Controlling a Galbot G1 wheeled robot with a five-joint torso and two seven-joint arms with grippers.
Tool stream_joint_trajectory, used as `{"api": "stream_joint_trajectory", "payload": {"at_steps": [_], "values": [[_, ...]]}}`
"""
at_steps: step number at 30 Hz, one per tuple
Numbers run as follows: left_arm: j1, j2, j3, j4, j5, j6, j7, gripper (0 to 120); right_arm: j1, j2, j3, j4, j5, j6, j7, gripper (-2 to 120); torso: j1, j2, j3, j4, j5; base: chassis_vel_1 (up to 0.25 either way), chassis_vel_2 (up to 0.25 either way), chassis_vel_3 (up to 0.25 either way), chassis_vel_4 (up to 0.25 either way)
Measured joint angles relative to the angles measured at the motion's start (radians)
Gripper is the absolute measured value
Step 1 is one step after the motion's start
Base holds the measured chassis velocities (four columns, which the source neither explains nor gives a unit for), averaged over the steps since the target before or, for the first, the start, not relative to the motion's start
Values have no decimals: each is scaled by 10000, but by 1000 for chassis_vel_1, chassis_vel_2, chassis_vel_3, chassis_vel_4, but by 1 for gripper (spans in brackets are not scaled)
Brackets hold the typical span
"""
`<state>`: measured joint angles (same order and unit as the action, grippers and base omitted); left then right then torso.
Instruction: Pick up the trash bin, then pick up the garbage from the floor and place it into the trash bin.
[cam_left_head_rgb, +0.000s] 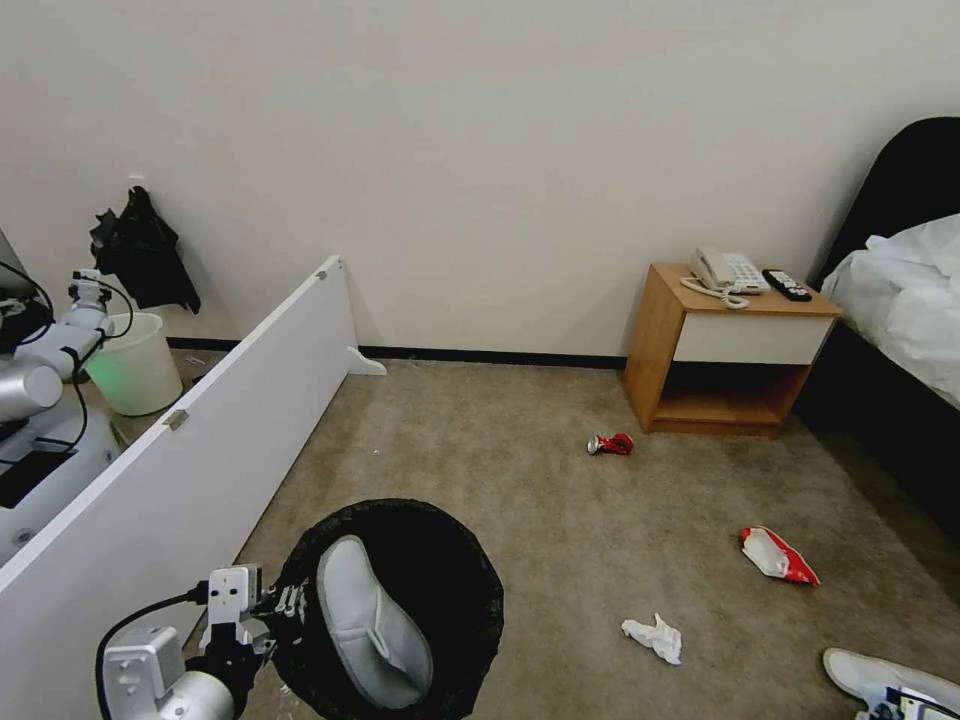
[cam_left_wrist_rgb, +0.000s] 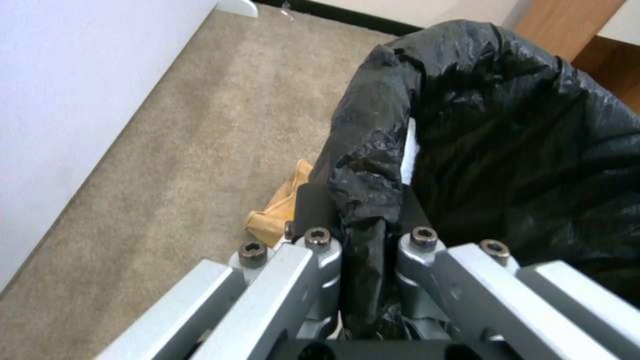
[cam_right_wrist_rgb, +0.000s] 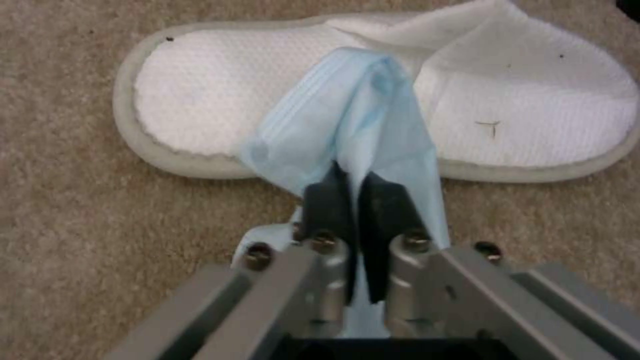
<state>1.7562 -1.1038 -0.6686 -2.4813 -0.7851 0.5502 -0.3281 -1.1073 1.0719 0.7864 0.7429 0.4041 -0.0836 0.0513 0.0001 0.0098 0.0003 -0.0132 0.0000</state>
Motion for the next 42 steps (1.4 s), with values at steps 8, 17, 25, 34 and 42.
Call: {"api": "stream_joint_trajectory", "payload": {"at_steps": [8, 17, 25, 34, 42], "values": [[-34, -9, 20, -9, 2, -2, 0, 4, -221, -94, 28, 310, 53, -27, -3, 0, 0, 0, 0, 0, 0, 0, 0, 0, 0], [-108, 1, 82, -12, 3, -3, 0, 4, -1223, -499, 269, 1875, 533, -139, 85, 0, 0, 0, 1, 2, -2, 0, 0, 0, 0], [-303, 126, 227, 69, -37, -2, 1, 4, -3107, -1048, 1077, 5402, 1077, 62, -5, 0, 0, 0, -1, 4, -4, 0, 0, 0, 0], [-466, 364, 241, 167, -149, 34, 8, 4, -5245, -2197, 1697, 10147, 2323, 689, -572, 0, 0, 0, 1, 0, -3, 0, 0, 0, 0], [-694, 672, 447, 130, -225, 151, -86, 4, -5924, -3342, 1865, 13253, 3733, 1032, -783, 0, 0, 0, 1, 2, -5, 0, 0, 0, 0]]}}
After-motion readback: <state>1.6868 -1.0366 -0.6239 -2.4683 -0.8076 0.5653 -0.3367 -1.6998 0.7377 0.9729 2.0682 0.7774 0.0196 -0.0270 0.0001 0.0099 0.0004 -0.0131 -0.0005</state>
